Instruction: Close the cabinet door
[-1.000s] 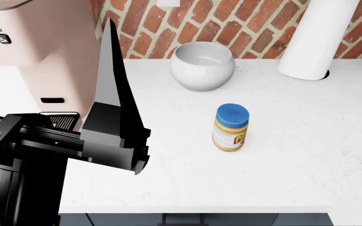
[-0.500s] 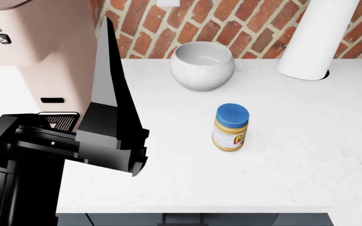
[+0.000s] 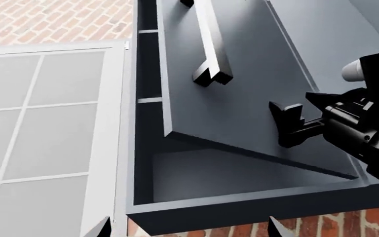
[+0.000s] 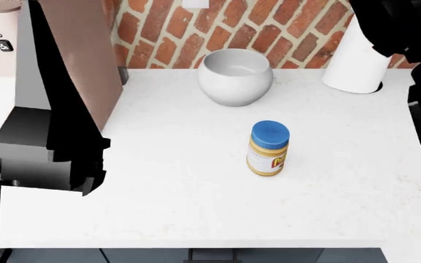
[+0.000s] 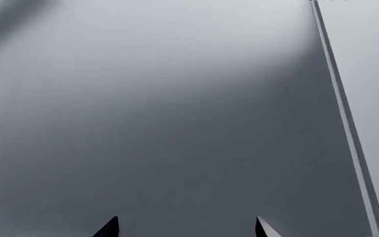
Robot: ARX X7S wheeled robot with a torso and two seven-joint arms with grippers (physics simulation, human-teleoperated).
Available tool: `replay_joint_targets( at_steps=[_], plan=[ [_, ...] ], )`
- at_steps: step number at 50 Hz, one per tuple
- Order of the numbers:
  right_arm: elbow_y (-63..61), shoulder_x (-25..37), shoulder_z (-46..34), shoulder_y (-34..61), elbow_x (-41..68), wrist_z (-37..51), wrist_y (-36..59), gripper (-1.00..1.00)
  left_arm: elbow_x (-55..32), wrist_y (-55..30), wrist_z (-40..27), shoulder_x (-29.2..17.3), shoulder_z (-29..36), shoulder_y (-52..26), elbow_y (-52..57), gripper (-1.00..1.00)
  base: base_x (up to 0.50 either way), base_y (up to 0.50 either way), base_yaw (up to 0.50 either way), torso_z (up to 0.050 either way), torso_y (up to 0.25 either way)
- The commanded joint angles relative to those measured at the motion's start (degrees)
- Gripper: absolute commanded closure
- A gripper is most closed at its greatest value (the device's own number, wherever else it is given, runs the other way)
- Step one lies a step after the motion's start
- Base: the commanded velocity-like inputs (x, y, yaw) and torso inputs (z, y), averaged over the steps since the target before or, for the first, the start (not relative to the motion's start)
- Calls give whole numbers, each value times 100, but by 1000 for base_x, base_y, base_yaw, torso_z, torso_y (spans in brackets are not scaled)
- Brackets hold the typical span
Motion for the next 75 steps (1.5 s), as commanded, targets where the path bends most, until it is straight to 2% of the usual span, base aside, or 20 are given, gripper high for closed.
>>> replay_joint_targets(
  at_steps=[1, 5, 9, 10, 14, 24, 33, 75],
  plan=[
    [4073, -1670, -314, 91, -492, -1405, -1785, -100, 158, 501, -188, -944, 2317, -2119, 28, -100, 0, 0, 0, 0, 0],
    [4589, -1715, -1410, 133, 467, -1390, -2314, -100, 360, 328, -74, -1349, 2503, -2120, 28, -100, 0, 0, 0, 0, 0],
    [4776, -1715, -2246, 60, 1205, -1402, -2670, -100, 438, 160, 806, -2444, 2304, -2084, 28, -100, 0, 0, 0, 0, 0],
    [4820, -1715, -2396, 31, 1325, -1399, -2749, -100, 491, 97, 785, -2486, 2266, -2010, 28, -100, 0, 0, 0, 0, 0],
    [4870, -1716, -2850, -32, 1547, -1351, -2911, -100, 684, -129, 562, -2489, 2239, -1802, 28, -100, 0, 0, 0, 0, 0],
    [4874, -1716, -3088, -148, 1570, -1346, -3023, -100, 1315, -400, -167, -2489, 2573, -1254, 28, -100, 0, 0, 0, 0, 0],
    [4915, -1716, -3040, -78, 1556, -1466, -3134, -100, 1187, -639, -189, -2489, 2530, -1181, 28, -100, 0, 0, 0, 6, -28],
    [4249, -1716, -3488, 627, 1097, -1249, -2672, -100, 1149, -566, -177, -2489, 2330, -965, 28, -100, 1, 0, 1, 41, -149]
  ],
)
